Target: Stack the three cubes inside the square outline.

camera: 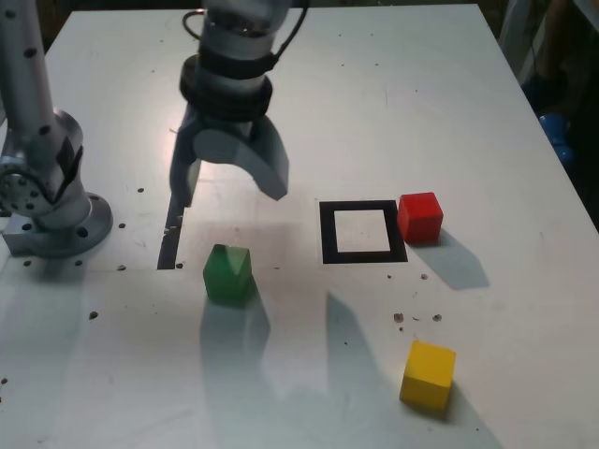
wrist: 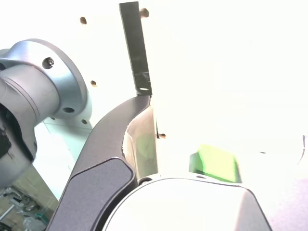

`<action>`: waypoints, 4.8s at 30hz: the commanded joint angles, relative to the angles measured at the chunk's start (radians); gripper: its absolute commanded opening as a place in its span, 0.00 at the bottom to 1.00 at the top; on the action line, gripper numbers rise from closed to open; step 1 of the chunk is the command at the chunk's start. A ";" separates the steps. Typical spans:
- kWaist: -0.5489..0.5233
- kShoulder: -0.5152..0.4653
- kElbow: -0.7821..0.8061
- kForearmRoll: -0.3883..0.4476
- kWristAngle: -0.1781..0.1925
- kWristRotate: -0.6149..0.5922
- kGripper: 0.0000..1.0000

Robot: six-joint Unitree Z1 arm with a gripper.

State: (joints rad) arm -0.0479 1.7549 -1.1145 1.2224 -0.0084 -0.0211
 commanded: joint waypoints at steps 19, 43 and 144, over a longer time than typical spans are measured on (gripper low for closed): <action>-0.035 0.287 -0.580 0.229 0.001 -0.057 0.99; -0.011 0.581 -0.971 0.341 -0.005 -0.039 0.96; -0.049 0.399 -0.568 0.089 -0.039 0.025 0.85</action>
State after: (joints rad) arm -0.0952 2.1614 -1.6884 1.3203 -0.0438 0.0007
